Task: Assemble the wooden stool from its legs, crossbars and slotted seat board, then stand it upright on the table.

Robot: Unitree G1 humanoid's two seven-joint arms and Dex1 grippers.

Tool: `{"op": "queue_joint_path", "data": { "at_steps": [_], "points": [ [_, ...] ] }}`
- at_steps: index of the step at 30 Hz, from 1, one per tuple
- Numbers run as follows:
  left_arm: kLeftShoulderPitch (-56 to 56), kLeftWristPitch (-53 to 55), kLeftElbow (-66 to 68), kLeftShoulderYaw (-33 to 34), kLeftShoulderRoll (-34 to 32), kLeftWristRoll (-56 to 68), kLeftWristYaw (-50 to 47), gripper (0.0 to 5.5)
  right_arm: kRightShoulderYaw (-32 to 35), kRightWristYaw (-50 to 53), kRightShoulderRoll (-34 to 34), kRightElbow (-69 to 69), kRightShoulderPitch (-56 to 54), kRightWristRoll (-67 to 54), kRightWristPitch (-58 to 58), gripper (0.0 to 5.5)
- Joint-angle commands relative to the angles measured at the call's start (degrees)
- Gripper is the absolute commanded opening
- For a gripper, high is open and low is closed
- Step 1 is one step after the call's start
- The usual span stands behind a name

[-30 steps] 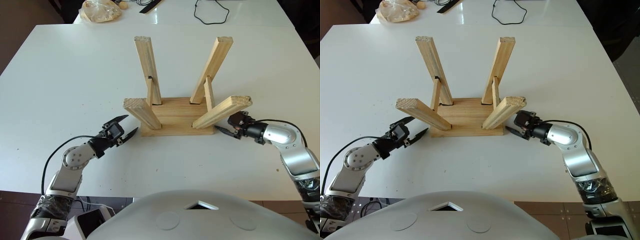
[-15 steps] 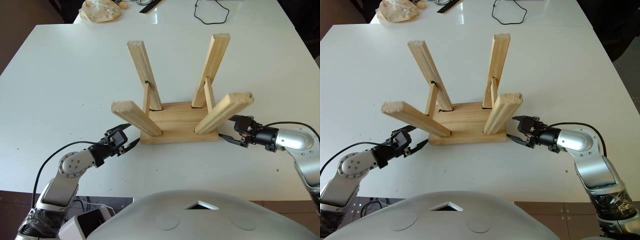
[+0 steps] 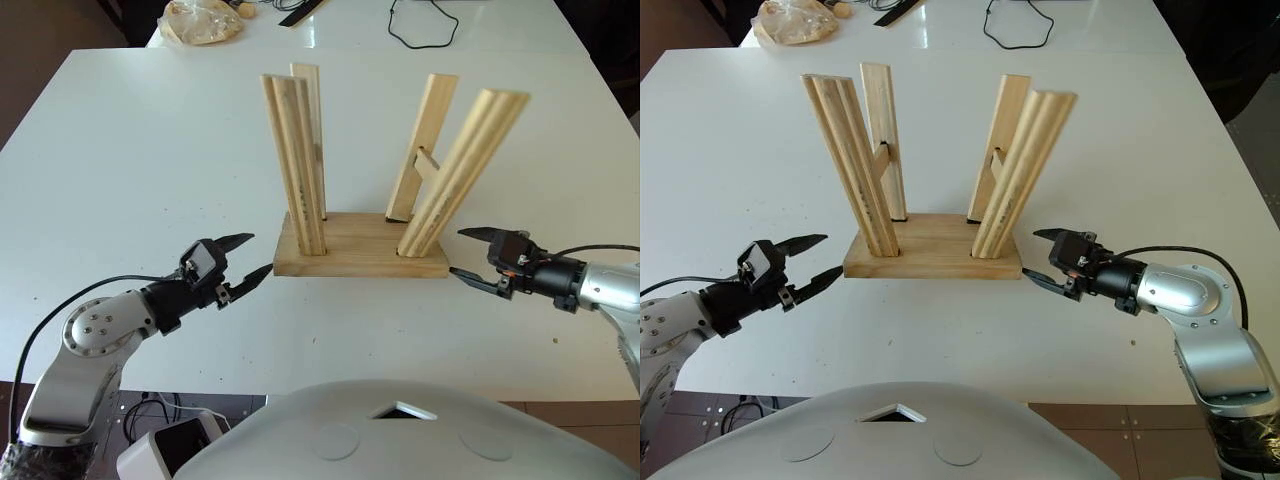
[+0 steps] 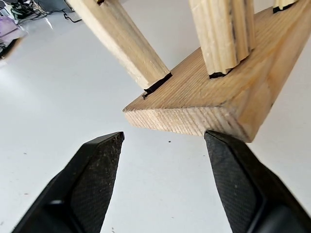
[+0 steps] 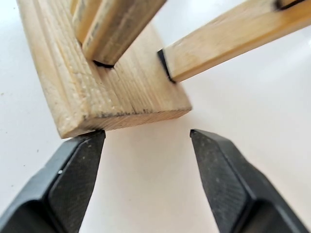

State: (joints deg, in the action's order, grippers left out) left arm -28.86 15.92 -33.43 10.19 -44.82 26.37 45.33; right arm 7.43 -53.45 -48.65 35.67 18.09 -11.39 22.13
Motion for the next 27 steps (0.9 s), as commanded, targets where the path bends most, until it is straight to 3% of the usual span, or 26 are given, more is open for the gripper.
{"op": "queue_joint_path", "data": {
  "at_steps": [1,13,27],
  "points": [
    [1.90,1.93,-2.35,0.10,-0.51,4.71,3.59,3.08,-0.99,-3.80,-0.64,3.30,-0.56,-5.05,-1.17,3.26],
    [2.37,7.26,-3.73,7.48,-3.17,12.38,10.31,3.08,-0.12,-5.07,-1.92,5.34,0.05,-6.31,-1.13,3.26],
    [2.49,9.93,-3.40,11.19,-3.91,14.44,15.02,3.08,3.34,-9.34,-4.73,6.46,-1.10,-11.67,-0.52,3.26]
  ]
}}
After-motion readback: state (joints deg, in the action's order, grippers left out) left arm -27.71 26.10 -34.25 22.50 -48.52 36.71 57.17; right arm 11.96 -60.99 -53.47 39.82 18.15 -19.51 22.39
